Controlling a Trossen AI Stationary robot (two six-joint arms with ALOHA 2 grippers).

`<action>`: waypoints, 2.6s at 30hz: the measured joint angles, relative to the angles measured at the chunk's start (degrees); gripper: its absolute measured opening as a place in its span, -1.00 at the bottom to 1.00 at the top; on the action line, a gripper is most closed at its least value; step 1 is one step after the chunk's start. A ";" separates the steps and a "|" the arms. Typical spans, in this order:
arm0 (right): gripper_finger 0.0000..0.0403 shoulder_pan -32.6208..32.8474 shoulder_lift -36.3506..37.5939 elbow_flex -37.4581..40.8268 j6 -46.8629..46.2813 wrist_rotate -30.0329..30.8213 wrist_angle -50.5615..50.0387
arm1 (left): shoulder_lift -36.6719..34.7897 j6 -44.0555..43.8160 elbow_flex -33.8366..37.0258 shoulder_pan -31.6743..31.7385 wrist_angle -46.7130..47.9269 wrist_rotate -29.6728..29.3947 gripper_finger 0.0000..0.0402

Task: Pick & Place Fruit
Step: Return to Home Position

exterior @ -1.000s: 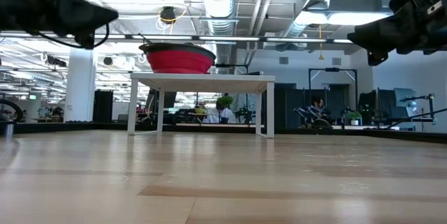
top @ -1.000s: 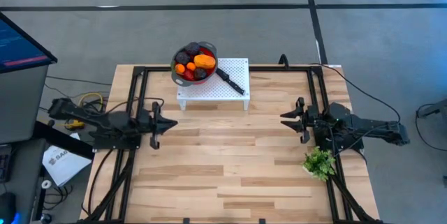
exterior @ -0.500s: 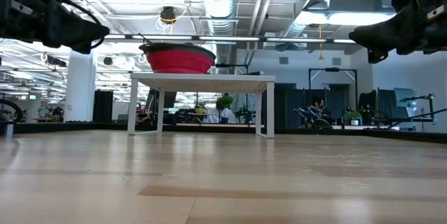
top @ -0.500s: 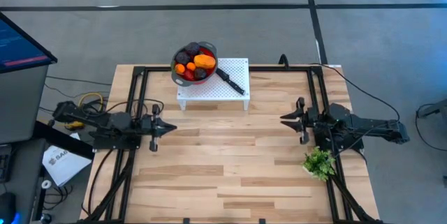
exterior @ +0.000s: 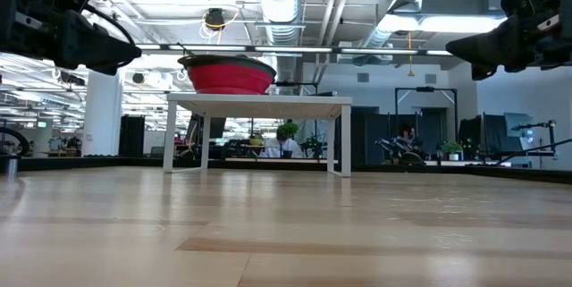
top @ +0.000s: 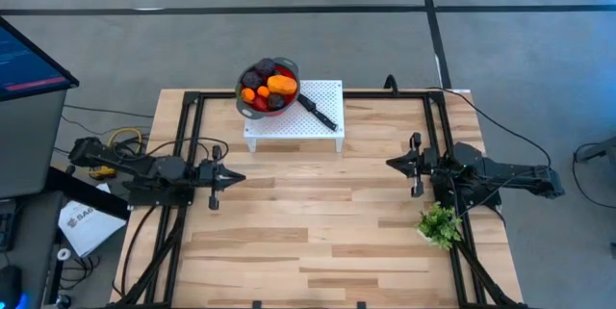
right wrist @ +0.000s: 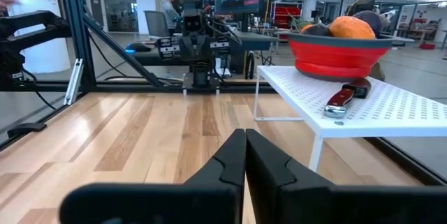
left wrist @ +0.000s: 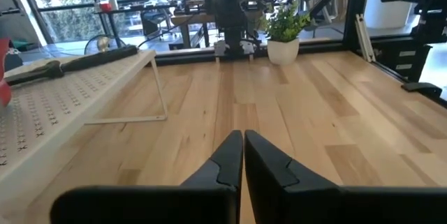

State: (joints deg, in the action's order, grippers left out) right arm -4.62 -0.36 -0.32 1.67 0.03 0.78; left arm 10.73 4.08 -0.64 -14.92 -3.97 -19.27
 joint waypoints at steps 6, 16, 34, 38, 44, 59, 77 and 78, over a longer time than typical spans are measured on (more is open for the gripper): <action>-0.99 0.81 0.00 0.00 -0.42 -0.03 -0.02 | -0.30 0.00 0.24 0.39 -0.46 0.02 -0.96; -0.99 2.08 0.00 0.02 -0.35 -0.13 -0.04 | -1.49 0.00 0.24 9.54 -0.48 -0.20 -0.96; -1.00 3.11 -0.67 0.02 -0.15 -0.48 -0.02 | -10.18 -0.02 0.28 9.20 -6.93 0.04 -0.97; -1.00 3.55 -0.73 0.02 -0.15 -0.58 -0.01 | -8.88 -0.02 0.28 9.20 -7.05 0.04 -0.96; -1.00 3.48 -0.76 0.02 -0.15 -0.66 -0.03 | -6.40 0.00 0.28 9.20 -7.56 0.04 -0.97; -1.00 3.48 -0.81 0.02 -1.52 -0.66 -0.02 | -4.51 -4.31 0.15 9.22 0.78 22.23 -0.97; -1.00 3.39 -0.81 0.02 -0.20 -0.63 -0.02 | -7.28 -0.01 0.02 9.22 2.47 21.81 -0.96; -1.00 3.39 -0.81 0.02 -0.20 -0.63 -0.02 | -6.88 -0.01 0.02 9.22 2.46 21.81 -0.96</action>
State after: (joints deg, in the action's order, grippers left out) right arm -1.23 -1.17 -0.30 1.48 -0.60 0.75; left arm 3.84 4.06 -0.62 -5.69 -1.50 2.55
